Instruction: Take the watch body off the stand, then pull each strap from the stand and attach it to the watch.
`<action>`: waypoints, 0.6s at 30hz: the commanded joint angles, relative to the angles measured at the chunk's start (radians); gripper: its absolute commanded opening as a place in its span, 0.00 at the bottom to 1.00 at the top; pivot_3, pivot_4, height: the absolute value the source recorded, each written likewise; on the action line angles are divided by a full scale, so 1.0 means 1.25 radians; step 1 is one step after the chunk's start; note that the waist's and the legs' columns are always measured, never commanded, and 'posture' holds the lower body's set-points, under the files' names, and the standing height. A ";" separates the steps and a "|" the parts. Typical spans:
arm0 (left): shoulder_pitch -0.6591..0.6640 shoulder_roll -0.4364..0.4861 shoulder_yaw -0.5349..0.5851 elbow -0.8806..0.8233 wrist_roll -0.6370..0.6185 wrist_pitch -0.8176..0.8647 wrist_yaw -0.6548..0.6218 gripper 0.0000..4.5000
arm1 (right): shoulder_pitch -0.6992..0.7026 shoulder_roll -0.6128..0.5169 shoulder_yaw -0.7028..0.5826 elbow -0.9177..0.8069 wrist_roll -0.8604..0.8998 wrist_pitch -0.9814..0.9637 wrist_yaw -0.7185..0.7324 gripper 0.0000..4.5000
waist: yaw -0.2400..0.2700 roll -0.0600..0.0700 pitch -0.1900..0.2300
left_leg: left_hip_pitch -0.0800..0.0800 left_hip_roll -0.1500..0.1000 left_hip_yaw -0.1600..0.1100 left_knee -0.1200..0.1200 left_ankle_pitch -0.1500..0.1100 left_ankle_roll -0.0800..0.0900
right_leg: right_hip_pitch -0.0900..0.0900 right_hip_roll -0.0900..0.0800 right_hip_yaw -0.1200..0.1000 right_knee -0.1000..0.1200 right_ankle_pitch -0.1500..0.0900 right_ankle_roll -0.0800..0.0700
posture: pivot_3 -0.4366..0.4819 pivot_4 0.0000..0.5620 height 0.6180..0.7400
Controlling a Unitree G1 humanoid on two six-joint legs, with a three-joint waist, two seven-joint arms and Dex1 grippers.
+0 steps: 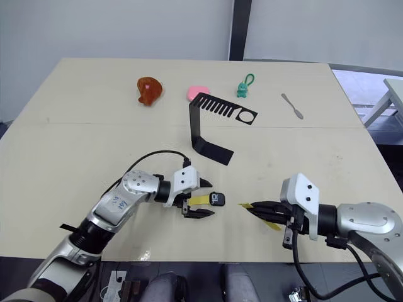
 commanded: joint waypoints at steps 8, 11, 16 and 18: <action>-0.006 -0.032 0.001 -0.010 0.025 0.010 0.011 0.99 | 0.000 0.019 0.000 -0.018 -0.015 -0.019 0.015 0.00 | 0.000 0.000 0.000 | 0.000 0.000 0.000 0.000 0.000 0.000 | 0.000 0.000 0.000 0.001 0.000 0.000 | 0.48 0.27 1.00; -0.004 -0.034 -0.002 -0.015 0.028 0.012 0.010 0.99 | 0.000 0.023 0.003 -0.016 -0.021 -0.020 0.016 0.00 | 0.000 0.000 0.000 | 0.000 0.000 0.000 0.000 0.000 0.000 | 0.000 0.000 0.000 0.001 0.000 0.000 | 0.48 0.27 1.00; -0.007 -0.040 -0.005 -0.014 0.034 0.013 0.011 0.99 | -0.001 0.025 0.002 -0.017 -0.022 -0.018 0.015 0.00 | 0.000 0.000 0.000 | 0.000 0.000 0.000 0.001 0.000 0.000 | 0.000 0.000 0.000 0.001 0.000 0.000 | 0.48 0.27 1.00; -0.008 -0.043 -0.006 -0.014 0.036 0.013 0.009 0.99 | -0.001 0.025 0.001 -0.018 -0.021 -0.016 0.014 0.00 | 0.001 0.000 0.000 | 0.000 0.000 0.000 0.001 0.000 0.000 | 0.000 0.000 0.000 0.001 0.000 0.000 | 0.48 0.27 1.00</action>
